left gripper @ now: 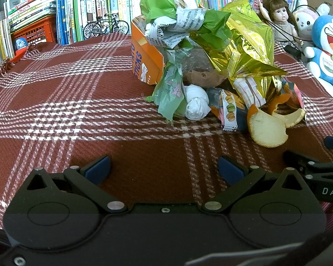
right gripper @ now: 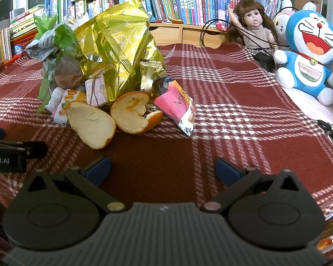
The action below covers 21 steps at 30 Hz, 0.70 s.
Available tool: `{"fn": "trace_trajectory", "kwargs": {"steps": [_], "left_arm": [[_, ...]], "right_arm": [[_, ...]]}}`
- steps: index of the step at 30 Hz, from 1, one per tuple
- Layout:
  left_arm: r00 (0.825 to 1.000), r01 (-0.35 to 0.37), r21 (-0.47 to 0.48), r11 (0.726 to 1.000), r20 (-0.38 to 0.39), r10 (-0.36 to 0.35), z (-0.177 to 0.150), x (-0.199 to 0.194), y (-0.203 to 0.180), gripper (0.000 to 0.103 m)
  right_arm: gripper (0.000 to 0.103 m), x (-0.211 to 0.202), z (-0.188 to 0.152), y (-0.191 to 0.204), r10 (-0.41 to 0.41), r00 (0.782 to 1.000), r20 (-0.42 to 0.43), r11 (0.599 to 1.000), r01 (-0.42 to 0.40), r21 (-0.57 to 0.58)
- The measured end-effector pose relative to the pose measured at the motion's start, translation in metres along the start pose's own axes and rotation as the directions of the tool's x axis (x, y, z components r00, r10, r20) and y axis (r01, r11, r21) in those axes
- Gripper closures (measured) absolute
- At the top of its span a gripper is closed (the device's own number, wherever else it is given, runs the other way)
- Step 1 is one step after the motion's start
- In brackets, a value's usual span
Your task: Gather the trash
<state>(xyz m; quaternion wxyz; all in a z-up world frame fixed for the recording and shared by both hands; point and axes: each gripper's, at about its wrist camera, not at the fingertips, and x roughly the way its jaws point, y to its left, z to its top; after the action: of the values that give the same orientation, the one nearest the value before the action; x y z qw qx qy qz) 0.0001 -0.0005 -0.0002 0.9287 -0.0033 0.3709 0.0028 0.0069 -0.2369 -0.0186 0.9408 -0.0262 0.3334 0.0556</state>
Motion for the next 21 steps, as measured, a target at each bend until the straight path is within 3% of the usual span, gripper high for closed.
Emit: {"fn": "trace_trajectory", "kwargs": {"steps": [11,17,21], "left_arm": [[0.998,0.018,0.005,1.0,0.065,-0.019,-0.011,-0.008,0.004,0.0],[0.991,0.065,-0.012,0.998,0.114,-0.063,-0.006,-0.017,0.009,0.001],[0.98,0.13,-0.021,0.991,0.156,-0.126,0.005,-0.029,0.011,0.011]], "right_arm": [[0.0,-0.004,-0.002,-0.002,0.02,1.0,0.024,1.0,-0.02,-0.004],[0.003,-0.016,-0.003,-0.011,0.067,0.993,0.097,0.997,-0.069,0.018],[0.011,-0.026,0.0,-0.011,0.112,0.981,0.158,0.994,-0.11,-0.022]]}}
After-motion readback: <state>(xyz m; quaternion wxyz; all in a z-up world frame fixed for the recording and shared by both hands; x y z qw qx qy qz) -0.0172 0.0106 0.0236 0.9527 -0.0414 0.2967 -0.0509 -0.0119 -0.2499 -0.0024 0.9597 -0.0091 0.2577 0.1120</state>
